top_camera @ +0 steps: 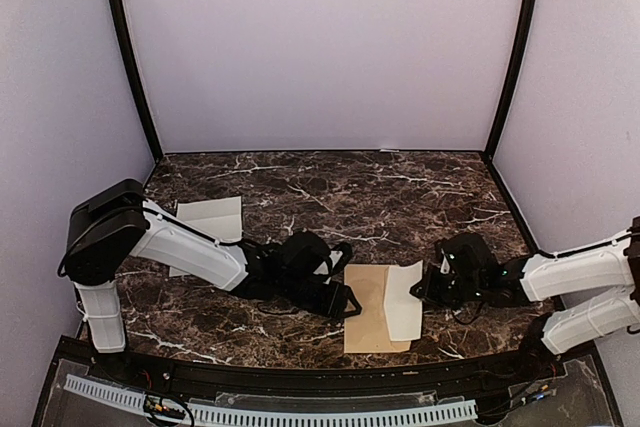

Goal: Place the letter into the envelope and seal it
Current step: Place the letter in the envelope.

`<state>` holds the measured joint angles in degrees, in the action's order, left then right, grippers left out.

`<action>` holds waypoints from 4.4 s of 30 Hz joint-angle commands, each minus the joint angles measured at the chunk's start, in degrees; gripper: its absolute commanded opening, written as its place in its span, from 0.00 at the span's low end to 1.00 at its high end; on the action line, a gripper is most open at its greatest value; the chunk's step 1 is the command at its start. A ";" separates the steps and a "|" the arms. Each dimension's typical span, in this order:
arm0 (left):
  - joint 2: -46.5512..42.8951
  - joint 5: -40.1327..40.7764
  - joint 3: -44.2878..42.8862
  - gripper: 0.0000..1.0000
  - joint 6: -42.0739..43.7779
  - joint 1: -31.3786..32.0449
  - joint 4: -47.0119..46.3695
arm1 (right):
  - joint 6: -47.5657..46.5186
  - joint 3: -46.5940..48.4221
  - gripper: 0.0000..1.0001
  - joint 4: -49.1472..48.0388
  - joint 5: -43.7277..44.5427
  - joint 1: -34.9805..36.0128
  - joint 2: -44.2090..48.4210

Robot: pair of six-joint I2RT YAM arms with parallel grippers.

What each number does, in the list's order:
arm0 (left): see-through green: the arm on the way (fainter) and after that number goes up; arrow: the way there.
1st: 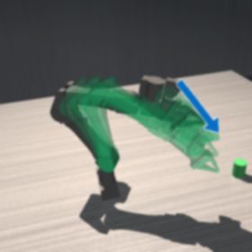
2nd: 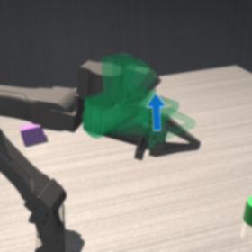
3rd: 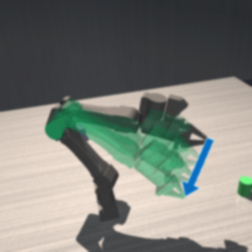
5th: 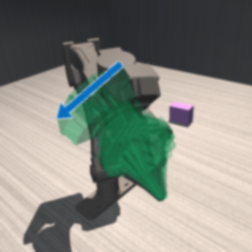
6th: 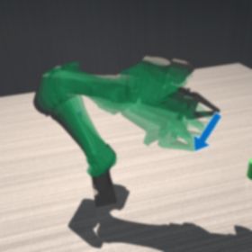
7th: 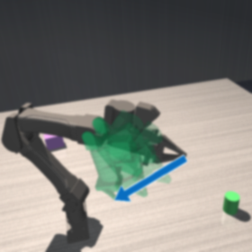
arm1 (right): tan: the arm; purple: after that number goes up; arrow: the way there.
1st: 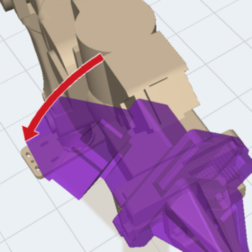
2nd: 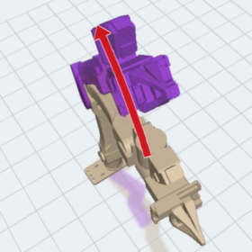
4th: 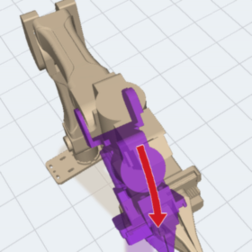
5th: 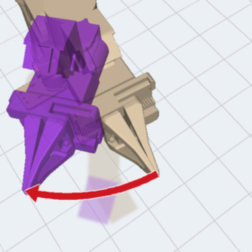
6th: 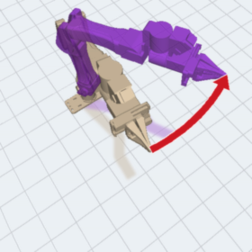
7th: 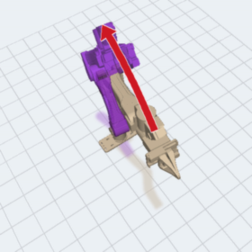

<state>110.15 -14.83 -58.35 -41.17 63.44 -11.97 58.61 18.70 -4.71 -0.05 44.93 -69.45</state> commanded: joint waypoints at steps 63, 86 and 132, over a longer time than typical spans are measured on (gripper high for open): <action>5.33 -2.82 0.00 0.15 -2.05 0.02 -4.43 | -3.00 4.34 0.00 -3.45 -12.89 -0.28 -4.27; 5.43 -2.82 0.25 0.00 -3.04 0.02 -5.17 | -8.93 7.67 0.37 18.91 -4.41 -0.11 7.28; 6.57 -3.40 -1.68 0.00 -3.49 0.03 -5.57 | -5.03 11.07 0.20 15.69 -2.62 8.59 -5.57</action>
<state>115.61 -18.41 -59.22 -44.66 63.13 -19.59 51.79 28.05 8.21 -5.06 52.14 -75.75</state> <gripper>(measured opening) 0.004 0.174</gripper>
